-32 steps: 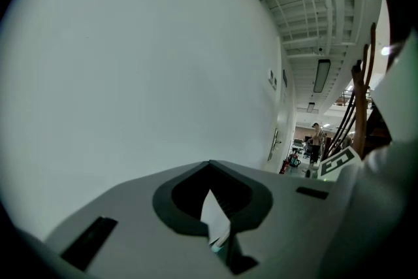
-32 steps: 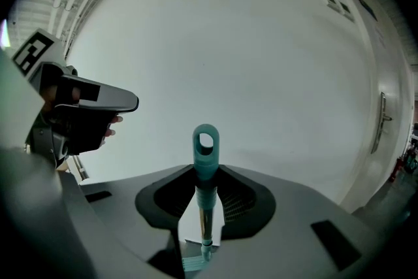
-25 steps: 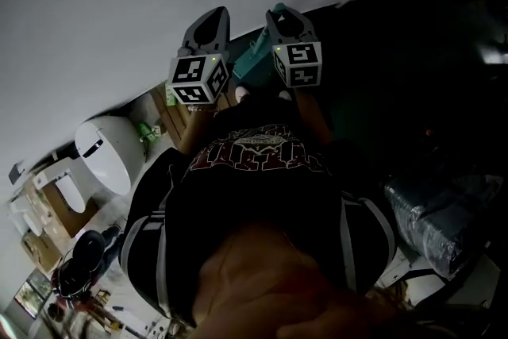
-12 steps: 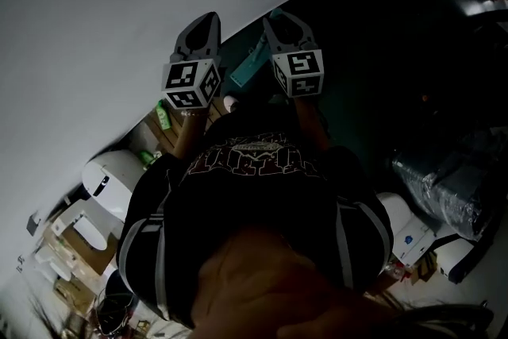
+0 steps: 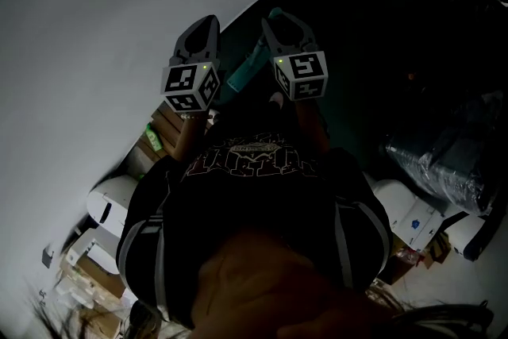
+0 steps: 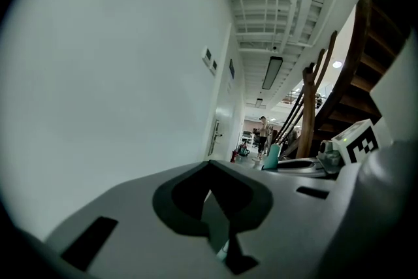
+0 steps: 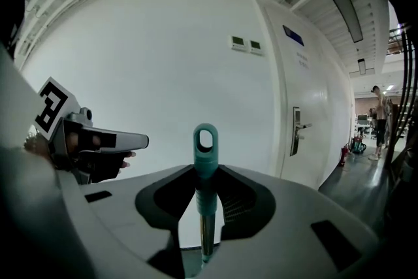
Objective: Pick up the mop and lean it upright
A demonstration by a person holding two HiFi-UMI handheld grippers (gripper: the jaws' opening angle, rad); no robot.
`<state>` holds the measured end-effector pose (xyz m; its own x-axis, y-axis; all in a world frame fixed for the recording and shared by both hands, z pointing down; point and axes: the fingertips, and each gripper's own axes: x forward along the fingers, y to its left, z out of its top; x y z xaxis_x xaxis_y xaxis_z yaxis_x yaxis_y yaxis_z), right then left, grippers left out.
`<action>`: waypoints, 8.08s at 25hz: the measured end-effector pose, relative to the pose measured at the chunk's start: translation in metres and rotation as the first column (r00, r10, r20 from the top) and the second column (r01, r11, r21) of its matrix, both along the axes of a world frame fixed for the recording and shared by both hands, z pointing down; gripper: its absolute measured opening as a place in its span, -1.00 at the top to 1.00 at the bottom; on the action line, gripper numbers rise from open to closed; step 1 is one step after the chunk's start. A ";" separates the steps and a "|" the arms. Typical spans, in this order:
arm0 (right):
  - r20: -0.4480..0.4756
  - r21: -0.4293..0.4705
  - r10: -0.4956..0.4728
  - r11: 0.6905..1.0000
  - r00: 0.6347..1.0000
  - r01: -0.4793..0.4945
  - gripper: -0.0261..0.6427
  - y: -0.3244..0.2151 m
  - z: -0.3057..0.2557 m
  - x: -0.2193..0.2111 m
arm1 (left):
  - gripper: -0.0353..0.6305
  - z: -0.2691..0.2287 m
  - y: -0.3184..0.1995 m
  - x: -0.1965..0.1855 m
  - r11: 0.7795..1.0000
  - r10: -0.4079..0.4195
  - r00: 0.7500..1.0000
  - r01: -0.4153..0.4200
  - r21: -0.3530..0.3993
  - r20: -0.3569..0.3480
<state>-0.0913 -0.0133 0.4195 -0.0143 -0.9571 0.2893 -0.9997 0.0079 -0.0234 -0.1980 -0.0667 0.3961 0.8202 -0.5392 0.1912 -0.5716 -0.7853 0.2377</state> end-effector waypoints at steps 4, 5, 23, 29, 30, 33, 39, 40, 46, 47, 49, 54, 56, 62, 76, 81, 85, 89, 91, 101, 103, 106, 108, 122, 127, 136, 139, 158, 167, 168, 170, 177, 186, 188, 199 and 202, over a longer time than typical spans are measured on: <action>-0.008 0.014 0.020 1.000 1.000 -0.020 0.57 0.020 -0.009 0.052 | 0.76 -0.005 0.019 0.060 0.999 0.043 0.999 -0.043 0.010 -0.010; -0.010 0.016 0.024 1.000 1.000 -0.024 0.57 0.024 -0.011 0.064 | 0.76 -0.006 0.023 0.074 0.999 0.051 0.999 -0.051 0.012 -0.012; -0.059 0.059 0.162 0.986 0.985 -0.158 0.57 0.069 -0.034 0.234 | 0.76 -0.014 0.058 0.241 0.982 0.189 0.982 -0.188 0.032 -0.011; -0.052 0.052 0.233 0.972 0.971 -0.230 0.57 0.054 -0.030 0.280 | 0.76 -0.006 0.030 0.289 0.969 0.248 0.969 -0.248 0.020 -0.018; -0.049 0.048 0.244 0.969 0.969 -0.241 0.57 0.050 -0.028 0.286 | 0.76 -0.004 0.025 0.297 0.965 0.261 0.965 -0.260 0.016 -0.019; -0.040 0.039 0.267 0.963 0.963 -0.265 0.57 0.034 -0.025 0.302 | 0.76 -0.002 0.007 0.321 0.955 0.298 0.954 -0.298 0.014 -0.022; -0.026 0.041 0.298 0.954 0.954 -0.297 0.57 -0.003 -0.015 0.330 | 0.76 0.012 -0.031 0.355 0.938 0.347 0.937 -0.347 0.005 -0.037; -0.025 0.043 0.302 0.953 0.953 -0.301 0.57 -0.008 -0.014 0.334 | 0.76 0.014 -0.036 0.357 0.937 0.349 0.936 -0.350 0.002 -0.039; -0.026 0.051 0.310 0.950 0.950 -0.308 0.57 -0.036 -0.015 0.349 | 0.76 0.018 -0.060 0.361 0.937 0.350 0.936 -0.351 0.000 -0.035; -0.027 0.051 0.308 0.950 0.951 -0.307 0.57 -0.041 -0.016 0.351 | 0.76 0.018 -0.065 0.360 0.938 0.347 0.937 -0.347 0.000 -0.032; -0.032 0.055 0.299 0.953 0.954 -0.297 0.57 -0.052 -0.021 0.352 | 0.76 0.015 -0.075 0.357 0.943 0.333 0.942 -0.333 0.003 -0.028; -0.041 0.051 0.253 0.967 0.967 -0.251 0.57 -0.079 -0.024 0.354 | 0.76 0.014 -0.098 0.349 0.962 0.273 0.962 -0.273 -0.003 -0.027; -0.041 0.047 0.234 0.972 0.971 -0.232 0.57 -0.088 -0.025 0.359 | 0.76 0.013 -0.106 0.349 0.969 0.245 0.969 -0.245 -0.004 -0.025; -0.035 0.032 0.157 0.987 0.987 -0.156 0.57 -0.116 -0.017 0.377 | 0.76 0.018 -0.132 0.357 0.989 0.146 0.989 -0.146 -0.014 -0.022; -0.005 -0.061 -0.170 0.984 0.985 0.170 0.57 -0.176 0.023 0.404 | 0.76 0.026 -0.165 0.401 0.994 -0.103 0.995 0.103 -0.027 -0.005; -0.013 -0.088 -0.270 0.959 0.963 0.268 0.57 -0.198 0.038 0.401 | 0.76 0.030 -0.172 0.398 0.979 -0.201 0.980 0.201 -0.032 0.004; -0.019 -0.103 -0.325 0.941 0.946 0.321 0.57 -0.219 0.046 0.397 | 0.76 0.033 -0.180 0.389 0.963 -0.267 0.964 0.267 -0.036 0.010; -0.023 -0.115 -0.370 0.924 0.929 0.365 0.57 -0.238 0.053 0.393 | 0.76 0.035 -0.185 0.378 0.944 -0.328 0.944 0.329 -0.038 0.017; -0.022 -0.121 -0.386 0.917 0.922 0.381 0.57 -0.246 0.057 0.391 | 0.76 0.036 -0.187 0.374 0.936 -0.349 0.937 0.350 -0.039 0.022; -0.008 -0.150 -0.420 0.898 0.907 0.414 0.57 -0.281 0.076 0.378 | 0.76 0.036 -0.200 0.357 0.915 -0.401 0.916 0.402 -0.040 0.029; -0.005 -0.156 -0.420 0.897 0.908 0.414 0.57 -0.289 0.080 0.375 | 0.76 0.037 -0.202 0.353 0.912 -0.407 0.913 0.408 -0.041 0.031; -0.005 -0.170 -0.420 0.895 0.907 0.413 0.57 -0.297 0.089 0.373 | 0.76 0.038 -0.205 0.348 0.907 -0.418 0.908 0.419 -0.040 0.031; -0.008 -0.178 -0.423 0.892 0.906 0.415 0.57 -0.301 0.093 0.370 | 0.76 0.038 -0.208 0.343 0.903 -0.426 0.904 0.427 -0.040 0.031; -0.016 -0.161 -0.387 0.911 0.922 0.379 0.57 -0.345 0.096 0.360 | 0.76 0.043 -0.218 0.320 0.889 -0.453 0.891 0.454 -0.058 0.033; -0.008 -0.156 -0.364 0.920 0.931 0.358 0.57 -0.361 0.098 0.362 | 0.76 0.045 -0.221 0.321 0.892 -0.447 0.894 0.448 -0.064 0.030; -0.007 -0.152 -0.330 0.933 0.944 0.325 0.57 -0.386 0.100 0.359 | 0.76 0.047 -0.227 0.315 0.887 -0.455 0.890 0.456 -0.071 0.031; -0.011 -0.150 -0.320 0.937 0.947 0.315 0.57 -0.391 0.100 0.355 | 0.76 0.047 -0.227 0.310 0.887 -0.455 0.890 0.457 -0.075 0.034; -0.032 -0.143 -0.317 0.940 0.948 0.310 0.56 -0.405 0.094 0.344 | 0.76 0.047 -0.238 0.304 0.897 -0.435 0.900 0.435 -0.080 0.024; -0.019 -0.106 -0.302 0.949 0.953 0.298 0.56 -0.393 0.084 0.361 | 0.76 0.046 -0.237 0.321 0.913 -0.403 0.915 0.403 -0.066 0.016; -0.019 -0.105 -0.299 0.949 0.954 0.296 0.56 -0.390 0.083 0.362 | 0.76 0.047 -0.236 0.321 0.913 -0.402 0.915 0.402 -0.066 0.015; -0.021 -0.103 -0.297 0.950 0.955 0.293 0.56 -0.386 0.083 0.364 | 0.76 0.047 -0.234 0.323 0.914 -0.400 0.916 0.400 -0.068 0.014; 0.004 -0.059 -0.297 0.953 0.955 0.297 0.57 -0.367 0.077 0.373 | 0.76 0.051 -0.229 0.331 0.915 -0.397 0.918 0.397 -0.064 0.017; -0.034 -0.015 -0.331 0.944 0.943 0.331 0.85 -0.325 0.044 0.362 | 0.76 0.041 -0.216 0.330 0.921 -0.385 0.923 0.385 -0.056 0.007; -0.040 -0.011 -0.336 0.942 0.941 0.336 0.86 -0.315 0.039 0.359 | 0.76 0.039 -0.214 0.330 0.923 -0.380 0.925 0.380 -0.053 0.005; 0.013 0.016 -0.334 0.942 0.942 0.334 0.87 -0.276 0.017 0.357 | 0.76 0.031 -0.205 0.344 0.941 -0.336 0.942 0.335 -0.046 -0.006; 0.018 0.013 -0.328 0.945 0.944 0.328 0.87 -0.269 0.015 0.357 | 0.76 0.029 -0.201 0.346 0.946 -0.323 0.947 0.322 -0.044 -0.005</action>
<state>0.2658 -0.2820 0.4345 -0.3335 -0.9014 0.2763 -0.9411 0.3355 -0.0414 0.1480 -0.2677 0.4252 0.6064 -0.7668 0.2106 -0.7894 -0.5487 0.2752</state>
